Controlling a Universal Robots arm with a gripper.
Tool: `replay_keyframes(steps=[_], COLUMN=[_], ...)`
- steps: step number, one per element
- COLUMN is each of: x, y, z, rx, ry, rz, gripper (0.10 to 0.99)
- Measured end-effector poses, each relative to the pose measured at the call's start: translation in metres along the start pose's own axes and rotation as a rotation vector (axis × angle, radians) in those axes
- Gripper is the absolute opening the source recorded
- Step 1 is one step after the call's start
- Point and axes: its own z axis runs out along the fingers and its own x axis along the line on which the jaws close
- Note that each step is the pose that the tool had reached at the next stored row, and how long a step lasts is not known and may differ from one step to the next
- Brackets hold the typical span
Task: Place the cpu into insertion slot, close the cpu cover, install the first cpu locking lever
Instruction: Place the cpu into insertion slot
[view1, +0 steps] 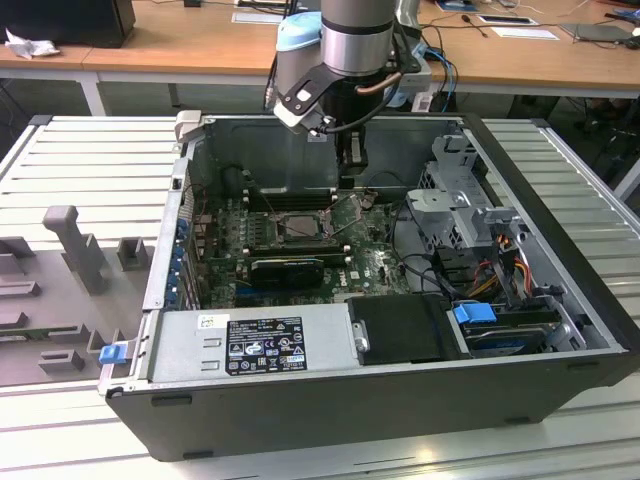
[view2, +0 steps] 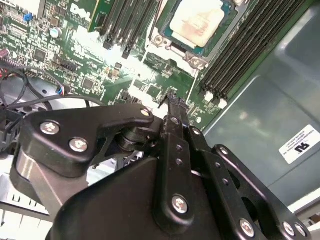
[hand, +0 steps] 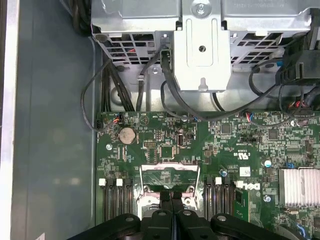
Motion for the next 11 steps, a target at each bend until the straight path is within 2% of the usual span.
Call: replay_keyframes(steps=[11], x=[0.0001], y=[0.0056], z=[0.0006], rx=[0.000], ry=[0.0000], rz=[0.000], gripper=[0.106])
